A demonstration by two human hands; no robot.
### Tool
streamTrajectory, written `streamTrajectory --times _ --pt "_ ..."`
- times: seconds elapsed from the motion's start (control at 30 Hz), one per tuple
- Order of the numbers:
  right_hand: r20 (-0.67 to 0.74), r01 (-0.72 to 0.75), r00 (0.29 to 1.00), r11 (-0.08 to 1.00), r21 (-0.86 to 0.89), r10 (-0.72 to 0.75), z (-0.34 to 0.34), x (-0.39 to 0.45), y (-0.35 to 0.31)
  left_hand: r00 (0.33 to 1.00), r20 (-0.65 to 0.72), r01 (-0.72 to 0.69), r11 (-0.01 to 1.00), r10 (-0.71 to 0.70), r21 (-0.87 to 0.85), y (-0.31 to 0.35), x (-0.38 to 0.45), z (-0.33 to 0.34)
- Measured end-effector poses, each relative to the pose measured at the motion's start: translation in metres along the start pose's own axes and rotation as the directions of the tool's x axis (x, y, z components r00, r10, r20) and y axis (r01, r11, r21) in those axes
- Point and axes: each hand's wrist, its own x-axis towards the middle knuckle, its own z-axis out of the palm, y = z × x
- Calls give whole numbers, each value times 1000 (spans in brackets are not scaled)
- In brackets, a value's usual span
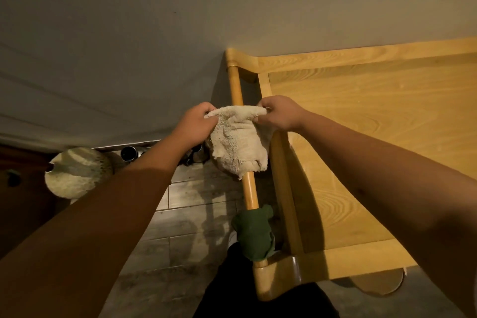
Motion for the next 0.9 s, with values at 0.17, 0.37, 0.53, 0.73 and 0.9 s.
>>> streamTrajectory --times 0.17,0.37,0.53,0.73,0.9 --pt "-94 81 993 993 88 -72 -9 -78 16 981 67 -189 978 183 91 23 -62 -4" --pt "-73 84 995 971 225 -69 -25 -159 46 955 100 -295 934 280 202 60 -123 29" --pt "-150 126 986 929 348 -78 -48 -209 69 948 7 -319 945 320 71 94 -154 61" --pt "-126 135 988 887 442 -88 -70 -257 94 960 -47 -278 961 278 -2 116 -192 107" --pt "51 47 995 872 486 -82 -79 -287 121 977 -26 -211 975 210 -72 114 -218 148"
